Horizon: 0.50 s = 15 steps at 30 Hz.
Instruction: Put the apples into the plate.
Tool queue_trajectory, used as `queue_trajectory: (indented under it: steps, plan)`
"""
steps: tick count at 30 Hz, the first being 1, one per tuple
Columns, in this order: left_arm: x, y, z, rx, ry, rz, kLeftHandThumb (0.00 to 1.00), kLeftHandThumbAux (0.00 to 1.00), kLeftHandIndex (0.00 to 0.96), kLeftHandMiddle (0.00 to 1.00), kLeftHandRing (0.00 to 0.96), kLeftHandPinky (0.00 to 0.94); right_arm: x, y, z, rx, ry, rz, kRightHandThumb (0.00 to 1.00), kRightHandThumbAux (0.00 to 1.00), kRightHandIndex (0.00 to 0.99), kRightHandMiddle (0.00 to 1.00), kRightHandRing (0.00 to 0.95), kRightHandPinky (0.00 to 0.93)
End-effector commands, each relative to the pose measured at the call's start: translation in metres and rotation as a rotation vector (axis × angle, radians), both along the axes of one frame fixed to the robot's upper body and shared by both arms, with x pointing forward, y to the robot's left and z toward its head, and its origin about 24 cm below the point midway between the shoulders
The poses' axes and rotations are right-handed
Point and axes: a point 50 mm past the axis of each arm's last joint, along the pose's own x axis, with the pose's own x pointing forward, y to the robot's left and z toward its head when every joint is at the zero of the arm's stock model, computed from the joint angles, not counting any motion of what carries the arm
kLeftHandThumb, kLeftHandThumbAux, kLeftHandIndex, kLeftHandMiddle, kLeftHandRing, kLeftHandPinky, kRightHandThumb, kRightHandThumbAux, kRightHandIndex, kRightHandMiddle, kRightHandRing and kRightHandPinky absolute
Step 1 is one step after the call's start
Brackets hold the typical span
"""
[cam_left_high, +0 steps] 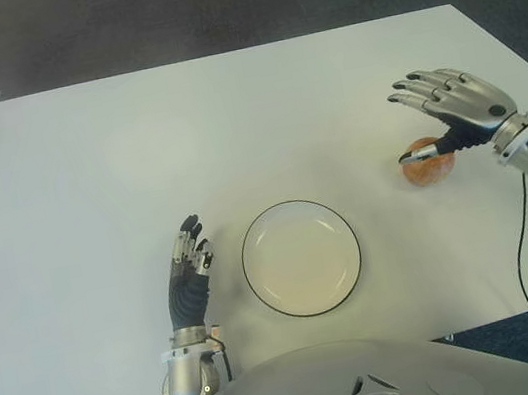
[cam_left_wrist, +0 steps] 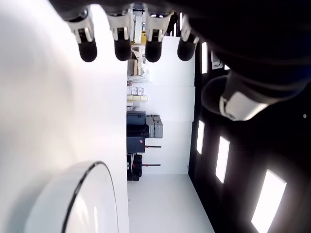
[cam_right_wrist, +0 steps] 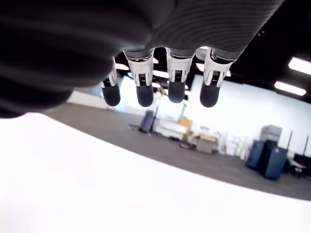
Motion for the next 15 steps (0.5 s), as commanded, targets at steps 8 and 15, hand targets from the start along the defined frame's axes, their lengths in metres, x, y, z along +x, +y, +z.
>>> queue_trajectory:
  steps: [8,15]
  plan:
    - [-0.002,-0.001,0.001,0.008,0.023,-0.028,0.067,0.459,0.0,0.0,0.0,0.0,0.015,-0.025,-0.014,-0.021,0.102,-0.101,0.224,0.134,0.0,0.0,0.0,0.0]
    - [-0.001,0.0,0.001,-0.014,0.019,-0.017,0.061,0.467,0.0,0.0,0.0,0.0,0.018,-0.029,-0.018,-0.035,0.122,-0.123,0.238,0.125,0.0,0.0,0.0,0.0]
